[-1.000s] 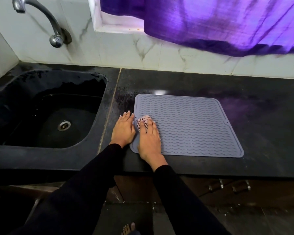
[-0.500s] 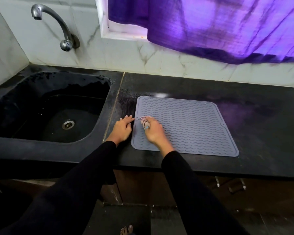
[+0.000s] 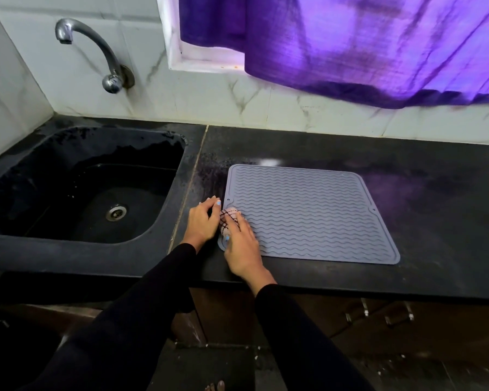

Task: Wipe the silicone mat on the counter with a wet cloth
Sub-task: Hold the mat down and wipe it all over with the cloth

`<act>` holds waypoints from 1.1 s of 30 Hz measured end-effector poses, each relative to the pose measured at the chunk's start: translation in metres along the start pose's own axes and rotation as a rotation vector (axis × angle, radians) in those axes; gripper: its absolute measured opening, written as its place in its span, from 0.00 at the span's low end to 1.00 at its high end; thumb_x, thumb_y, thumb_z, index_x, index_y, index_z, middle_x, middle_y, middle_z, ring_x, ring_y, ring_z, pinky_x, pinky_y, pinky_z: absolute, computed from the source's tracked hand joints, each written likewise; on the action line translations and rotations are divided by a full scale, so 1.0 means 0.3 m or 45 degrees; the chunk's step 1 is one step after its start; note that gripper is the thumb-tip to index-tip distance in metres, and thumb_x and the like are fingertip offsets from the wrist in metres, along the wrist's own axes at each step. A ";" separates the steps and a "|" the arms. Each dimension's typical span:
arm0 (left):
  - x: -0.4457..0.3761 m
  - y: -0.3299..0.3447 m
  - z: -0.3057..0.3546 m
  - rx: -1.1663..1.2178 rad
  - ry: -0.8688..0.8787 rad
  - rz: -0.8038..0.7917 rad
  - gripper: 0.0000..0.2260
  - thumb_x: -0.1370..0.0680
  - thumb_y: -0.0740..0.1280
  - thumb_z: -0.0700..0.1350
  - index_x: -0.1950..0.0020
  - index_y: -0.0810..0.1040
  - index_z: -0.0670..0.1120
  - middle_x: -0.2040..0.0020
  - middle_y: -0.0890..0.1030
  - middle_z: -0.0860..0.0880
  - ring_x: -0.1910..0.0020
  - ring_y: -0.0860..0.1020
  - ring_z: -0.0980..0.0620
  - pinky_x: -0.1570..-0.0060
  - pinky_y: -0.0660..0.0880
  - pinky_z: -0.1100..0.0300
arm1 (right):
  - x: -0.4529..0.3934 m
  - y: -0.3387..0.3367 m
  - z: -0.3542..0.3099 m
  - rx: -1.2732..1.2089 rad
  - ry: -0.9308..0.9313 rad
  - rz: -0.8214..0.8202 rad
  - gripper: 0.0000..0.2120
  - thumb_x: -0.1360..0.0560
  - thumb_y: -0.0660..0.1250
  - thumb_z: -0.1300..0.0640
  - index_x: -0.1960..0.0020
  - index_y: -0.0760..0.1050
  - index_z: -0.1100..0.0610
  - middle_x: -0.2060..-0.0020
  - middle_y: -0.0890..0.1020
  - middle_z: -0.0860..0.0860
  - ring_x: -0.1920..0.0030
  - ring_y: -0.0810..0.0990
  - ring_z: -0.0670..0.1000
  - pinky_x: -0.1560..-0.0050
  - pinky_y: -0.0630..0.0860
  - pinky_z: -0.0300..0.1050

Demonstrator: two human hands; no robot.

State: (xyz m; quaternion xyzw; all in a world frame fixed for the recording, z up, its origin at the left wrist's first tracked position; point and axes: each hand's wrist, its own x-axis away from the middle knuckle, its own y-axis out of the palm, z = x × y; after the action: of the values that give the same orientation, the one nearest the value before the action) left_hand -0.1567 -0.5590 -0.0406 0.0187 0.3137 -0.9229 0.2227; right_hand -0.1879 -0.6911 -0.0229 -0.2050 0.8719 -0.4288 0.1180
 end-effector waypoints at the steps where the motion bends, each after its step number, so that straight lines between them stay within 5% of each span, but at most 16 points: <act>1: 0.004 0.004 0.010 0.006 -0.028 0.043 0.15 0.21 0.60 0.45 0.38 0.76 0.39 0.37 0.76 0.40 0.33 0.71 0.47 0.35 0.62 0.62 | -0.003 0.001 -0.005 -0.059 0.010 0.033 0.31 0.24 0.58 0.66 0.24 0.55 0.53 0.23 0.52 0.51 0.23 0.50 0.50 0.26 0.48 0.42; 4: 0.019 0.019 0.039 0.017 -0.114 0.107 0.16 0.22 0.62 0.44 0.37 0.75 0.37 0.37 0.76 0.39 0.35 0.72 0.43 0.34 0.64 0.58 | -0.036 -0.029 -0.012 -0.576 0.143 0.104 0.24 0.23 0.59 0.66 0.28 0.65 0.56 0.30 0.69 0.54 0.32 0.70 0.50 0.35 0.66 0.37; 5: 0.020 0.024 0.044 -0.007 -0.119 0.097 0.17 0.22 0.62 0.44 0.36 0.73 0.36 0.37 0.76 0.38 0.35 0.72 0.42 0.33 0.64 0.55 | -0.045 -0.065 -0.009 -0.893 0.268 0.139 0.19 0.22 0.61 0.63 0.31 0.69 0.57 0.39 0.78 0.55 0.45 0.79 0.48 0.49 0.75 0.35; 7: 0.023 0.034 0.051 -0.078 -0.100 0.063 0.18 0.22 0.61 0.44 0.35 0.71 0.35 0.37 0.75 0.36 0.35 0.71 0.40 0.31 0.63 0.48 | -0.052 -0.148 0.033 -1.124 0.490 0.345 0.14 0.22 0.63 0.56 0.36 0.72 0.56 0.60 0.79 0.53 0.71 0.75 0.43 0.75 0.71 0.34; 8: 0.025 0.037 0.051 -0.111 -0.087 0.045 0.19 0.22 0.60 0.44 0.34 0.70 0.35 0.36 0.74 0.36 0.34 0.70 0.40 0.31 0.63 0.45 | -0.048 -0.190 0.058 -1.095 0.567 0.422 0.16 0.21 0.62 0.58 0.34 0.71 0.56 0.59 0.78 0.54 0.71 0.75 0.44 0.75 0.72 0.37; 10: 0.028 0.043 0.044 -0.225 -0.032 -0.009 0.20 0.21 0.58 0.45 0.32 0.67 0.36 0.31 0.69 0.35 0.30 0.65 0.40 0.29 0.59 0.45 | -0.031 -0.249 0.133 -0.746 0.613 0.551 0.24 0.22 0.59 0.66 0.28 0.64 0.54 0.36 0.73 0.55 0.44 0.78 0.52 0.47 0.79 0.48; 11: 0.028 0.049 0.039 -0.309 0.006 -0.044 0.21 0.21 0.57 0.46 0.31 0.66 0.36 0.29 0.65 0.35 0.28 0.61 0.40 0.28 0.56 0.46 | -0.014 -0.269 0.174 -0.469 0.587 0.573 0.27 0.23 0.59 0.67 0.26 0.61 0.55 0.28 0.65 0.53 0.31 0.68 0.54 0.32 0.68 0.50; 13: 0.021 0.058 0.033 -0.458 0.072 -0.102 0.24 0.21 0.54 0.50 0.29 0.64 0.37 0.27 0.62 0.36 0.26 0.58 0.40 0.27 0.52 0.48 | 0.015 -0.280 0.244 -0.129 0.549 0.490 0.31 0.24 0.62 0.66 0.24 0.55 0.56 0.24 0.55 0.53 0.24 0.52 0.54 0.25 0.51 0.48; 17: -0.028 0.070 0.044 -0.589 0.119 -0.183 0.24 0.20 0.53 0.49 0.27 0.59 0.37 0.25 0.58 0.38 0.25 0.54 0.41 0.27 0.49 0.48 | 0.033 -0.238 0.313 0.393 0.410 0.302 0.34 0.24 0.63 0.64 0.24 0.50 0.58 0.23 0.50 0.57 0.23 0.45 0.57 0.23 0.45 0.49; 22: -0.069 0.090 0.021 -0.720 0.082 -0.297 0.24 0.19 0.52 0.48 0.25 0.54 0.39 0.24 0.53 0.40 0.24 0.50 0.43 0.26 0.46 0.48 | 0.025 -0.228 0.343 0.509 0.314 0.212 0.35 0.24 0.61 0.63 0.23 0.45 0.56 0.24 0.46 0.59 0.24 0.43 0.59 0.23 0.43 0.51; 29: -0.053 0.100 0.014 -0.758 0.100 -0.237 0.31 0.26 0.42 0.53 0.26 0.56 0.41 0.24 0.56 0.41 0.25 0.53 0.44 0.27 0.47 0.49 | 0.002 -0.286 0.391 -0.014 0.308 0.105 0.32 0.24 0.58 0.66 0.24 0.54 0.50 0.23 0.48 0.48 0.23 0.46 0.52 0.25 0.45 0.46; 31: -0.052 0.096 0.011 -0.763 0.105 -0.240 0.31 0.27 0.42 0.53 0.25 0.56 0.41 0.24 0.56 0.41 0.25 0.53 0.45 0.26 0.47 0.50 | -0.011 -0.304 0.381 -0.177 0.351 0.128 0.29 0.23 0.57 0.68 0.25 0.58 0.51 0.24 0.54 0.48 0.25 0.55 0.50 0.26 0.55 0.41; 32: -0.051 0.094 0.011 -0.764 0.109 -0.242 0.31 0.27 0.41 0.53 0.25 0.56 0.41 0.24 0.56 0.41 0.24 0.53 0.45 0.26 0.47 0.50 | -0.024 -0.322 0.385 -0.380 0.391 0.145 0.26 0.22 0.57 0.68 0.26 0.61 0.54 0.27 0.62 0.50 0.32 0.66 0.46 0.34 0.67 0.35; 33: -0.050 0.091 0.010 -0.763 0.114 -0.244 0.31 0.27 0.41 0.53 0.25 0.56 0.42 0.24 0.56 0.41 0.24 0.53 0.45 0.26 0.47 0.50 | -0.031 -0.349 0.388 -0.679 0.449 0.155 0.22 0.21 0.58 0.66 0.28 0.65 0.57 0.35 0.73 0.52 0.46 0.76 0.41 0.53 0.75 0.29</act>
State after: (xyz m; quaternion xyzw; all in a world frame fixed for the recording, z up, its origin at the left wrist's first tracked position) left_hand -0.1314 -0.5741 -0.0512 -0.0367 0.5813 -0.8045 0.1163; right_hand -0.1084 -0.8254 -0.0097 -0.0986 0.9712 -0.2064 -0.0670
